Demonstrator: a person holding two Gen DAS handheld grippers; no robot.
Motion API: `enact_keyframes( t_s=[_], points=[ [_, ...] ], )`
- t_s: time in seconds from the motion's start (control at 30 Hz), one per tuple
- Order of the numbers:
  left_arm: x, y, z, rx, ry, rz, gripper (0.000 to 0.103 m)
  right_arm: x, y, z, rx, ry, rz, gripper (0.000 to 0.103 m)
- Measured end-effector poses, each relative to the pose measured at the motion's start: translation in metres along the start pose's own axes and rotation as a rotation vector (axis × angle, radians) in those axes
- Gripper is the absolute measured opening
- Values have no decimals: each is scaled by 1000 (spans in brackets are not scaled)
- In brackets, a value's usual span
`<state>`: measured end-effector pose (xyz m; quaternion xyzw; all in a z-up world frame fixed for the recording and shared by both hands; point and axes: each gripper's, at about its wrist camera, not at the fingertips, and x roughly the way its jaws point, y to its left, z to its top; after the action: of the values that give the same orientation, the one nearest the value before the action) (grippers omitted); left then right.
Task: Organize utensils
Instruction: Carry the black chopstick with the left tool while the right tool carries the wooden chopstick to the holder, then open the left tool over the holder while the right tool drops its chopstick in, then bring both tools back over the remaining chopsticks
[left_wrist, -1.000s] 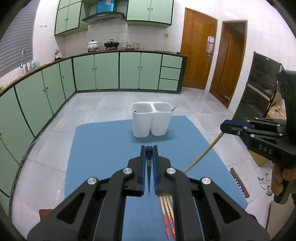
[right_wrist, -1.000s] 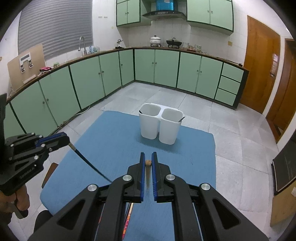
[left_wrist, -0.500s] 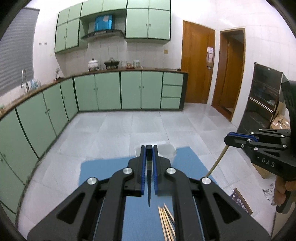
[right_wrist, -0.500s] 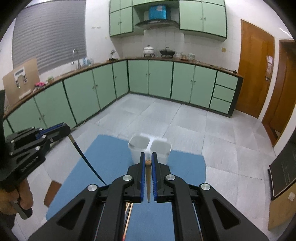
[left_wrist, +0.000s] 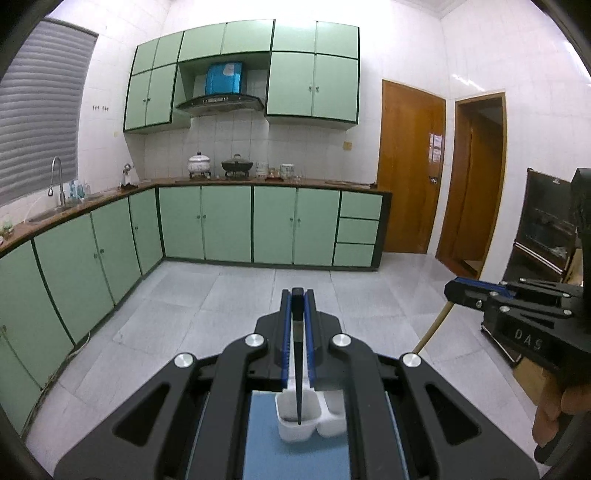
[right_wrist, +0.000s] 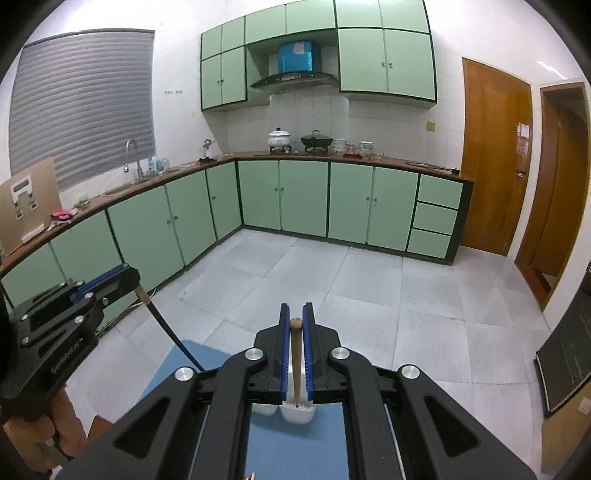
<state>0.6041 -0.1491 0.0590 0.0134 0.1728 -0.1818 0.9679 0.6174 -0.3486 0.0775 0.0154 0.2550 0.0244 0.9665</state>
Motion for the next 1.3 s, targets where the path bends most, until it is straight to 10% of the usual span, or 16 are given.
enact_keyframes(
  t_s=[0.57, 0.97, 1.3],
  points=[
    [73, 11, -88, -38, 101, -18, 12, 96, -29, -81, 58, 139, 17, 9],
    [-41, 20, -66, 18, -7, 18, 40, -16, -31, -88, 66, 7, 39, 21],
    [-153, 3, -197, 85, 42, -14, 52, -109, -4, -253, 16, 5, 29, 32]
  ],
)
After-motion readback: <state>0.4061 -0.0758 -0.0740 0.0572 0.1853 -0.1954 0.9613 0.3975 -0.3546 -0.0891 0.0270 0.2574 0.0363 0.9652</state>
